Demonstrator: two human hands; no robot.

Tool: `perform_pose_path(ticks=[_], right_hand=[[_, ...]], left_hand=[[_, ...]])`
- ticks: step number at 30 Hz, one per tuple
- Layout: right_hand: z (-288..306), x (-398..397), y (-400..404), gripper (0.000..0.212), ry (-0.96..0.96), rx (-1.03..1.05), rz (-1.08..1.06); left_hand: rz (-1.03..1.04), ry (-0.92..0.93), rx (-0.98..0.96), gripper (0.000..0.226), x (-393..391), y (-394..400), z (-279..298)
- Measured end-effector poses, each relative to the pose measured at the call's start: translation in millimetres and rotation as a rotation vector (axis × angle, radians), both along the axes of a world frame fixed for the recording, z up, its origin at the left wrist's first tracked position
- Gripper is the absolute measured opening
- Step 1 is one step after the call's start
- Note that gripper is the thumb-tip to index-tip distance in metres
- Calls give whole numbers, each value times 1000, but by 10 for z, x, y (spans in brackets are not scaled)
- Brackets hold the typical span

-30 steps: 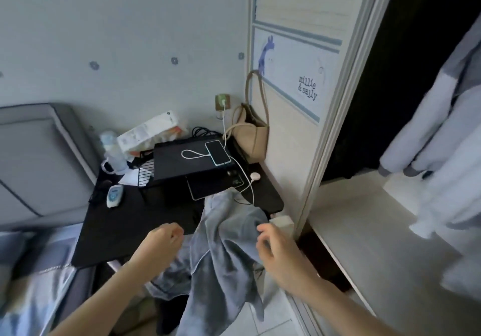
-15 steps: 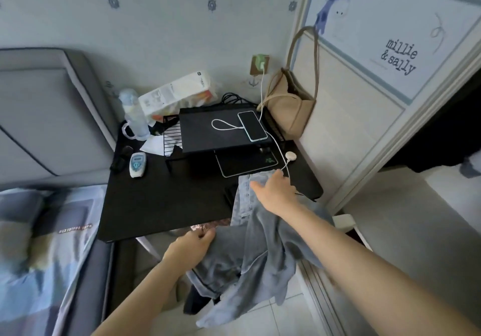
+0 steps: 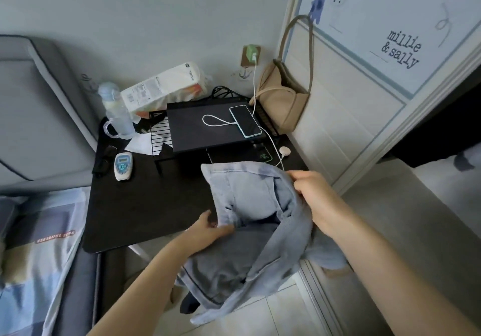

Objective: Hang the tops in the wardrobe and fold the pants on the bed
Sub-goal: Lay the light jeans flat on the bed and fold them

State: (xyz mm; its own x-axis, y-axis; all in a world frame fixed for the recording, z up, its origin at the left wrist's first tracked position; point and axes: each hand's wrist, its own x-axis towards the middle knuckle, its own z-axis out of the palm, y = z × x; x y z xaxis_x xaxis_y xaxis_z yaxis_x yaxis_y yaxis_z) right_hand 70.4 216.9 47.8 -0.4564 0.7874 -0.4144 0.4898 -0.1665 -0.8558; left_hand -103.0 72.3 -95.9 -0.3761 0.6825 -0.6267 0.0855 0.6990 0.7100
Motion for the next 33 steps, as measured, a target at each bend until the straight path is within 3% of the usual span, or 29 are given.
perform_pose_path(ticks=[2, 4, 6, 7, 9, 10, 13, 15, 18, 21, 23, 24, 26, 29, 31, 33], right_hand=[[157, 210, -186, 38, 87, 19, 74], [279, 418, -296, 49, 216, -10, 72], [327, 645, -307, 51, 332, -79, -16], [328, 758, -291, 46, 369, -108, -62], [326, 996, -265, 35, 398, -119, -147], [298, 1095, -266, 34, 403, -125, -176], [201, 1381, -321, 42, 360, -75, -234], [132, 1505, -315, 43, 248, 44, -260], [79, 1491, -357, 39, 211, 129, -134], [-4, 1276, -486, 57, 133, 295, 99], [-91, 1139, -603, 77, -71, 320, 80], [-130, 1090, -643, 72, -120, 280, 15], [-210, 1053, -691, 34, 28, 287, -39], [-198, 1080, -760, 22, 254, 196, -152], [-213, 1114, -782, 19, 369, 84, -275], [-210, 1135, -809, 22, 483, -63, -373]], left_hand=[[212, -36, 282, 113, 36, 217, 157], [375, 109, 504, 125, -27, 422, 292], [457, 156, 556, 141, -123, 527, 402], [485, 81, 582, 141, -170, 536, 418], [435, -135, 625, 126, -163, 542, 467], [367, -195, 633, 106, -129, 541, 527], [317, -98, 622, 31, 72, 570, 726], [358, -26, 679, 11, 221, 548, 901], [246, 105, 843, 13, 489, 473, 1286], [-31, 185, 942, 11, 901, 359, 1685], [-232, 398, 930, 16, 1180, 266, 1804], [-275, 510, 913, 18, 1252, 224, 1812], [-226, 570, 877, 11, 1187, 108, 1790], [-78, 710, 688, 65, 783, -162, 1577], [-48, 803, 399, 102, 468, -445, 1267], [42, 665, 150, 129, 260, -763, 858]])
